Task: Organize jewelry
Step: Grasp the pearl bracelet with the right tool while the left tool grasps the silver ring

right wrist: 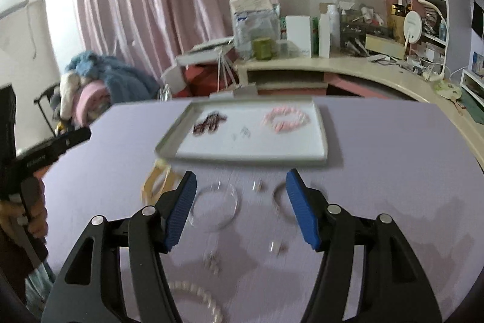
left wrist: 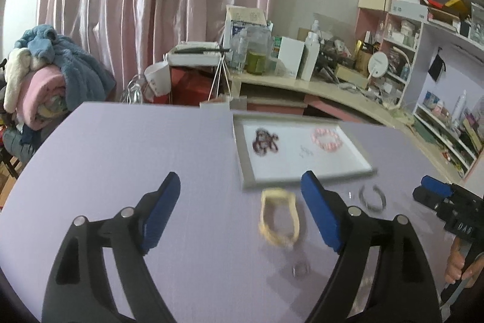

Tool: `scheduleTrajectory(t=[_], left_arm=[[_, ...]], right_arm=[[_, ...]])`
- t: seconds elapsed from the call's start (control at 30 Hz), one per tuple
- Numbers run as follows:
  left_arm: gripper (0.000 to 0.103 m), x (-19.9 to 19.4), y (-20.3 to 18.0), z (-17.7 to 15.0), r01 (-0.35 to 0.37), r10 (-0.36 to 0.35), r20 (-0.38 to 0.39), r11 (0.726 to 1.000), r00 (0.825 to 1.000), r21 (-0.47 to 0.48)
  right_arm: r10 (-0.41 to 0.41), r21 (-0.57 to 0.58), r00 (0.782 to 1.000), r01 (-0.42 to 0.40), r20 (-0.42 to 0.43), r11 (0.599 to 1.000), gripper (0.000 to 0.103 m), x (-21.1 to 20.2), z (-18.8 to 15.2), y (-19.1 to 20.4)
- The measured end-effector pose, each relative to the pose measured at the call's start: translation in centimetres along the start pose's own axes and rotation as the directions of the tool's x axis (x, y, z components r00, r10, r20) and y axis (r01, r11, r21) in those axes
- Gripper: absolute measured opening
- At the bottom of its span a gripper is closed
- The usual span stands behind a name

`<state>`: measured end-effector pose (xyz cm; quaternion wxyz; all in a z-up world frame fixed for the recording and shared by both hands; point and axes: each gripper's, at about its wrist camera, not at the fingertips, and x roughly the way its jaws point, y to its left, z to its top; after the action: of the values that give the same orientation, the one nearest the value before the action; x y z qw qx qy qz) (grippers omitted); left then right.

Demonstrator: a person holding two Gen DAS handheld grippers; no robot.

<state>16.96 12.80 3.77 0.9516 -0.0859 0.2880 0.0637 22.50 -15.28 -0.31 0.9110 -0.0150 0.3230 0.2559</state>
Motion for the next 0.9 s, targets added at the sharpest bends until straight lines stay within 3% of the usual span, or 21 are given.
scheduleTrajectory(t=[0.2, 0.47, 0.67, 0.9], left_arm=[[0.085, -1.9, -0.4, -4.3, -0.002, 0.002, -0.020, 1.000, 1.000, 0.015], [0.088, -2.5, -2.0, -8.5, -0.002, 0.006, -0.056, 0.998, 0.998, 0.062], [0.088, -1.6, -2.0, -9.8, 0.000, 0.004, -0.099, 0.999, 0.995, 0.050], [0.088, -1.2, -2.7, -10.0, 0.000, 0.008, -0.114, 0.997, 0.993, 0.072]], right_arm=[[0.004, -0.066, 0.996, -0.010, -0.089, 0.998, 0.055, -0.3, -5.2, 2.0], [0.013, -0.044, 0.986, -0.020, -0.167, 0.999, 0.045, 0.4, -8.9, 2.1], [0.003, -0.054, 0.984, -0.012, -0.177, 0.998, 0.037, 0.9, -9.6, 2.4], [-0.036, -0.116, 0.984, 0.016, -0.175, 0.993, 0.036, 1.2, -9.9, 3.5]])
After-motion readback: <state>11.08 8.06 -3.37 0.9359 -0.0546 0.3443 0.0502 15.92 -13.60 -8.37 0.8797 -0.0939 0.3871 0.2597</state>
